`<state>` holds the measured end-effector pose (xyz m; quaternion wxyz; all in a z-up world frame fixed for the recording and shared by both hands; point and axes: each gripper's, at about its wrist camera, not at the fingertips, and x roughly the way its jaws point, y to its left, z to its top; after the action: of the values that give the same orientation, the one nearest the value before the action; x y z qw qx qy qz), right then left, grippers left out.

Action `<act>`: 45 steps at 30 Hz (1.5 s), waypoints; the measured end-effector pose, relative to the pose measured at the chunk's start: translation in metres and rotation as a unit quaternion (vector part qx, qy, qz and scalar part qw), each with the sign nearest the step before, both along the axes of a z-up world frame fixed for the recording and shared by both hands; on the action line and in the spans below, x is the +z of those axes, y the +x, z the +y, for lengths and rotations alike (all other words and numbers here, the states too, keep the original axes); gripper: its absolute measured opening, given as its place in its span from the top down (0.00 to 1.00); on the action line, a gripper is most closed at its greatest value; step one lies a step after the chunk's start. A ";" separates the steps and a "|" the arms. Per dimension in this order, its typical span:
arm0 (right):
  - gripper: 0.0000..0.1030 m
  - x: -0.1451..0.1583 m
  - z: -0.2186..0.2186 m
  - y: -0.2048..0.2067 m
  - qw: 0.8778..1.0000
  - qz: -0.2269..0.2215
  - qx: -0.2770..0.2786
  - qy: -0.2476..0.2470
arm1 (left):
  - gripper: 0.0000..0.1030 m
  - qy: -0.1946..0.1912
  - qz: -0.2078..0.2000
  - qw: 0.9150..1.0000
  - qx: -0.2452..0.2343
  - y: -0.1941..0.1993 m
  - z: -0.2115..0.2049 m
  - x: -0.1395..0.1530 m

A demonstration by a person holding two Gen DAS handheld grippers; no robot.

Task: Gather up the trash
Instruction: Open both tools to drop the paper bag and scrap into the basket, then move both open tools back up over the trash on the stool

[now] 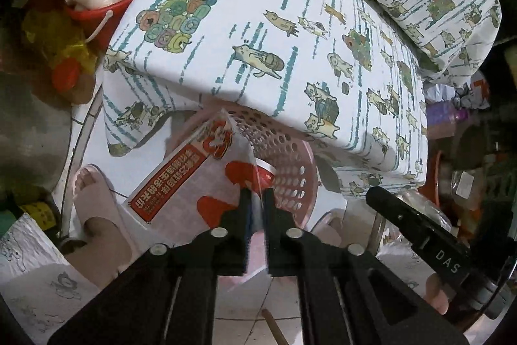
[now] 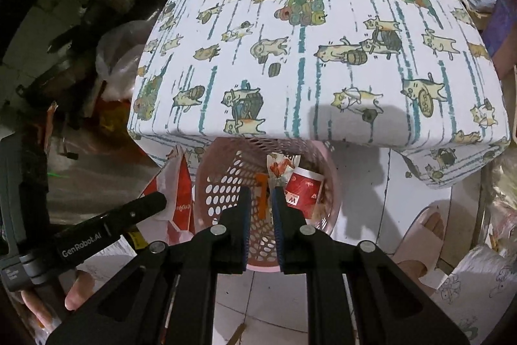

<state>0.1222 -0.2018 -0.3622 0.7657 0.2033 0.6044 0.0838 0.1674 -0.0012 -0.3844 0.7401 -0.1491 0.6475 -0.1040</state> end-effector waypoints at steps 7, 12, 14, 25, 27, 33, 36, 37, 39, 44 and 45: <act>0.87 0.022 -0.009 -0.003 0.999 -0.034 -0.019 -0.012 | 0.36 -0.006 -0.003 1.000 0.025 -0.001 0.013 0.008; 0.81 0.035 -0.016 -0.005 0.998 -0.053 -0.030 -0.017 | 0.36 0.024 -0.036 0.999 0.020 -0.004 0.013 0.027; 0.79 0.038 -0.017 -0.006 0.998 -0.054 -0.037 -0.015 | 0.36 0.044 -0.056 0.997 0.018 -0.005 0.012 0.038; 0.64 0.075 -0.007 -0.012 0.989 -0.124 -0.028 -0.073 | 0.35 0.078 -0.131 0.987 0.044 -0.010 0.036 0.089; 0.61 0.084 -0.005 -0.013 0.986 -0.141 -0.025 -0.089 | 0.26 0.102 -0.147 0.983 0.048 -0.012 0.039 0.098; 0.39 0.114 -0.005 -0.019 0.968 -0.207 -0.036 -0.139 | 0.18 0.168 -0.192 0.965 0.060 -0.017 0.045 0.118; 0.31 0.119 -0.007 -0.020 0.964 -0.219 -0.045 -0.142 | 0.18 0.170 -0.192 0.964 0.063 -0.018 0.049 0.119; 0.29 0.120 -0.008 -0.020 0.964 -0.222 -0.049 -0.141 | 0.18 0.172 -0.194 0.964 0.063 -0.019 0.049 0.120; 0.22 0.121 -0.008 -0.019 0.962 -0.228 -0.053 -0.141 | 0.18 0.184 -0.203 0.960 0.064 -0.021 0.048 0.122; 0.21 0.125 -0.003 -0.021 0.950 -0.241 -0.038 -0.193 | 0.17 0.199 -0.243 0.947 0.065 -0.028 0.049 0.131; 0.21 0.126 0.000 -0.021 0.947 -0.245 -0.027 -0.205 | 0.16 0.200 -0.248 0.946 0.066 -0.029 0.049 0.133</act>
<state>0.1010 -0.2021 -0.2362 0.9174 0.0313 0.3964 -0.0148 0.1388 0.0475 -0.2514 0.8970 -0.0106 0.4398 0.0431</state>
